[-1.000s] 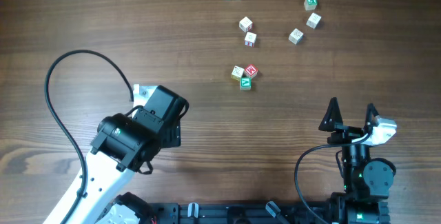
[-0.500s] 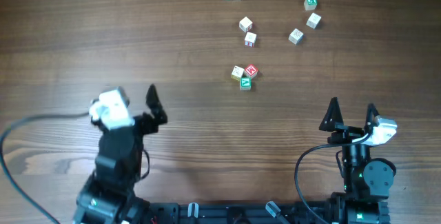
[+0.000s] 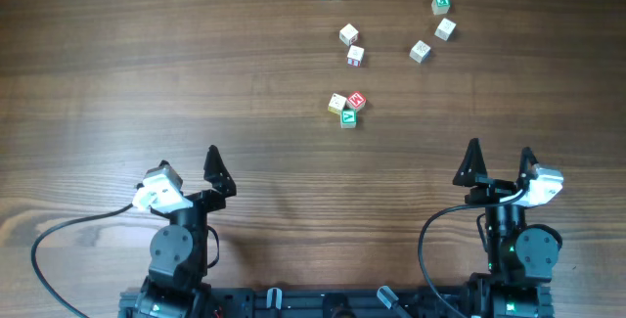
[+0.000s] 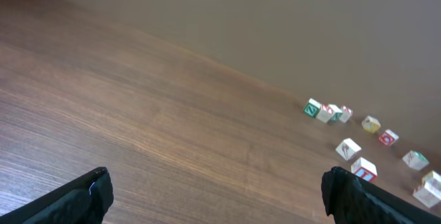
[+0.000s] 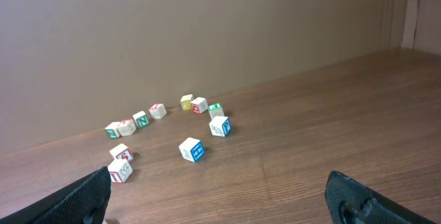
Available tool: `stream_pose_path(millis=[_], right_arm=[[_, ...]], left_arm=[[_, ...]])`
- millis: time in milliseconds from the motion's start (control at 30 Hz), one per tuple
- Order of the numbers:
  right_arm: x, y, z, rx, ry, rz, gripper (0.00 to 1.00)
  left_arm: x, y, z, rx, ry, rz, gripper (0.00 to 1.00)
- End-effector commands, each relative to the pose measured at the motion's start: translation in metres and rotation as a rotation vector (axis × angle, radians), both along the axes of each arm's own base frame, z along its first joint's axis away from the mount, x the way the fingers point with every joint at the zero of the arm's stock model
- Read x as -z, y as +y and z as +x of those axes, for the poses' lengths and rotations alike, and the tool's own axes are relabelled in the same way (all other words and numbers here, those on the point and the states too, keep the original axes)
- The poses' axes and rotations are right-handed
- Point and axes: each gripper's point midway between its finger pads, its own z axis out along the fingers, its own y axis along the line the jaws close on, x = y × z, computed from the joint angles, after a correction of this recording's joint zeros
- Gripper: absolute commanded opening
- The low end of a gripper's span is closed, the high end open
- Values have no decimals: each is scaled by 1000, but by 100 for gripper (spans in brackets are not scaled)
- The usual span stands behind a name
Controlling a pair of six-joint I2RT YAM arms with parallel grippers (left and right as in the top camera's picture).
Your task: Form a circle
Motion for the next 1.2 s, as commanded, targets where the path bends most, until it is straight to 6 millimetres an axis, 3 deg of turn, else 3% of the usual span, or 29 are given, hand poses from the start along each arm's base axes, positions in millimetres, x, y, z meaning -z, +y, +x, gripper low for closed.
stream_pose_path(millis=[0, 133, 267, 333, 533, 1167], right_arm=[[-2, 0, 0, 0, -10, 14, 100], [-2, 0, 0, 0, -10, 14, 100], [-2, 0, 0, 0, -10, 14, 100], [-2, 0, 0, 0, -10, 14, 100], [-2, 0, 0, 0, -10, 14, 100], [-2, 0, 0, 0, -10, 14, 100]], left_arm=[[-5, 6, -1, -27, -38, -23, 100], [-31, 13, -3, -52, -152, -80, 100], [-42, 15, -3, -61, -200, -91, 100], [-41, 16, -3, -64, -199, -90, 100], [-12, 10, -2, -32, -83, -42, 100], [-12, 15, -1, -21, -75, 12, 100]])
